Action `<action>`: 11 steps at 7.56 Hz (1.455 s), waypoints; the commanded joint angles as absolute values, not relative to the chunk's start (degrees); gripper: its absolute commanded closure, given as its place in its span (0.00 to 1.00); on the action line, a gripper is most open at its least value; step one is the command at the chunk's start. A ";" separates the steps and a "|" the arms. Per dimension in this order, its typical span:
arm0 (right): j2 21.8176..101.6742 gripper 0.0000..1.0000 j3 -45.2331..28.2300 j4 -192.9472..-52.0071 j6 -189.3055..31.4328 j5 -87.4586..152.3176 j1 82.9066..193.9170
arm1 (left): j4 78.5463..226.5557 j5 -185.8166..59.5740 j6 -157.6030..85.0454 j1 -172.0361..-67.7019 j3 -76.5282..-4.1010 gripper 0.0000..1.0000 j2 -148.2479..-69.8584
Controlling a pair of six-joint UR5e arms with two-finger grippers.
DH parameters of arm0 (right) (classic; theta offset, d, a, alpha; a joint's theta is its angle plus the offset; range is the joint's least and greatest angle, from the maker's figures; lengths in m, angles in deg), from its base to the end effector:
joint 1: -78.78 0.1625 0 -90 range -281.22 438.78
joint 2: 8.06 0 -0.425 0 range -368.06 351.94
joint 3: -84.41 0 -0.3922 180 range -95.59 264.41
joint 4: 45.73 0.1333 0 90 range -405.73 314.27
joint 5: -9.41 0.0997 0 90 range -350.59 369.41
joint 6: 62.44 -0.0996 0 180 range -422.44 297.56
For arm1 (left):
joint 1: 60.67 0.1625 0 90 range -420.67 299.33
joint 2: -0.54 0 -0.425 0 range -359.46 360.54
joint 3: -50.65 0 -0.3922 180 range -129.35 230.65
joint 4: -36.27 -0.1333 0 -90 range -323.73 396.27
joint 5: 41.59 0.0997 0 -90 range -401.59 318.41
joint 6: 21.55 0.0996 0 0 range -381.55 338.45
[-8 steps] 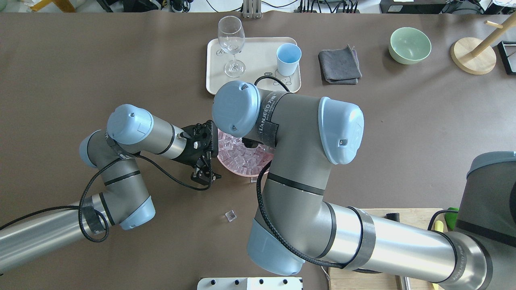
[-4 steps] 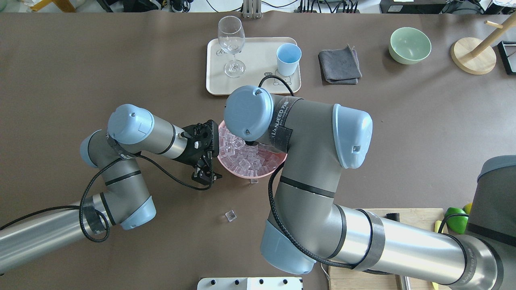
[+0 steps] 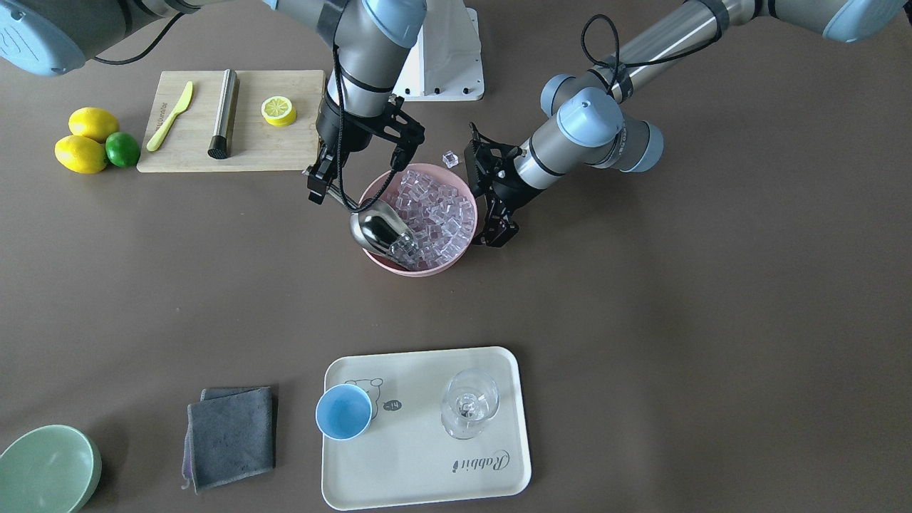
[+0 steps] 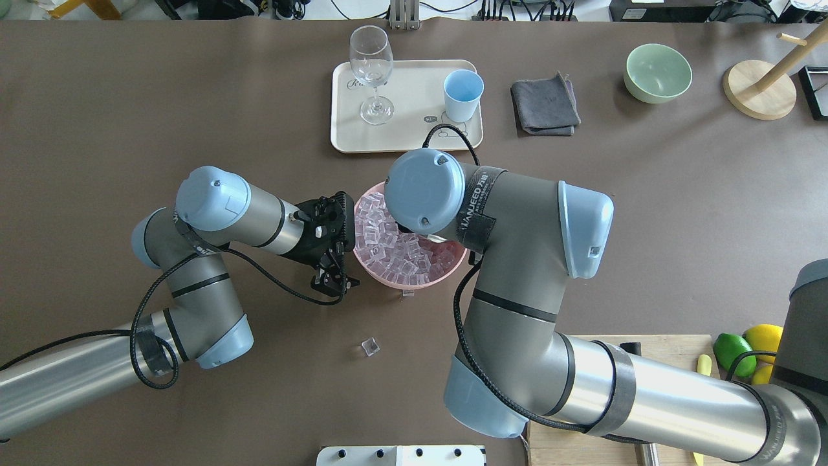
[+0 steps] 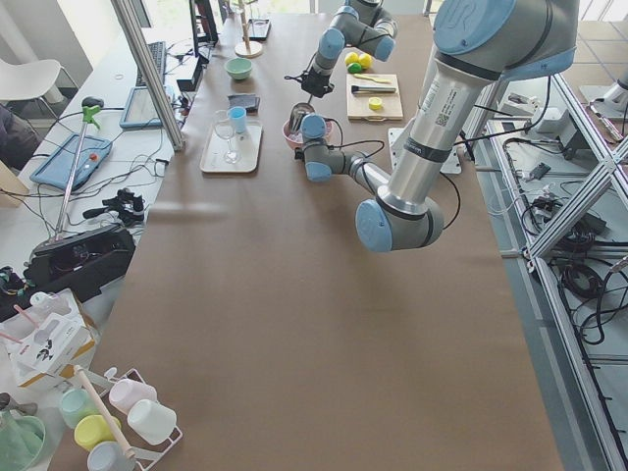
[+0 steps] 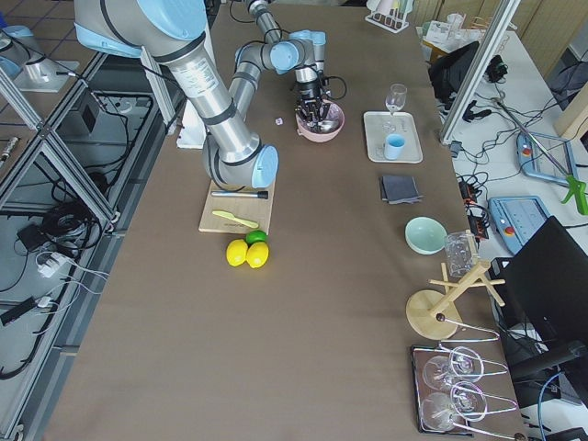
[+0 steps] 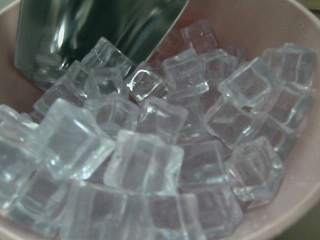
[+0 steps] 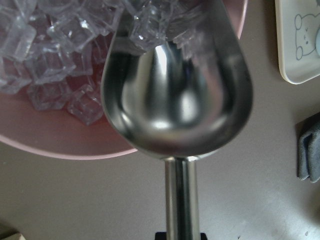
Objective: Put ice in cup with scoop
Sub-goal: 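Drag the scoop through the ice toward the left gripper, filling it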
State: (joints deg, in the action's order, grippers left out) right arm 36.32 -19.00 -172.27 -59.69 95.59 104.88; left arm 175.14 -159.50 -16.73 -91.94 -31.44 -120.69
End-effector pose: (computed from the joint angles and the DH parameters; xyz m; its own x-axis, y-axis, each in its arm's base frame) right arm -0.5093 -0.4053 0.1771 0.4215 -0.9033 -0.0798 0.8509 0.3636 0.3791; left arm 0.5489 -0.4347 0.3027 0.0555 0.9965 -0.0627 -0.2670 0.0753 0.9607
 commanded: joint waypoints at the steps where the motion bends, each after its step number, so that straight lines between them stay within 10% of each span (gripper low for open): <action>1: 38.51 1.00 -21.58 -169.75 -61.99 96.85 104.80 | 176.71 -159.63 -16.80 -91.79 -31.35 0.03 -120.31; 11: 49.41 1.00 -21.59 -139.97 -73.06 98.97 102.87 | 179.62 -159.54 -17.15 -91.00 -30.73 0.03 -120.66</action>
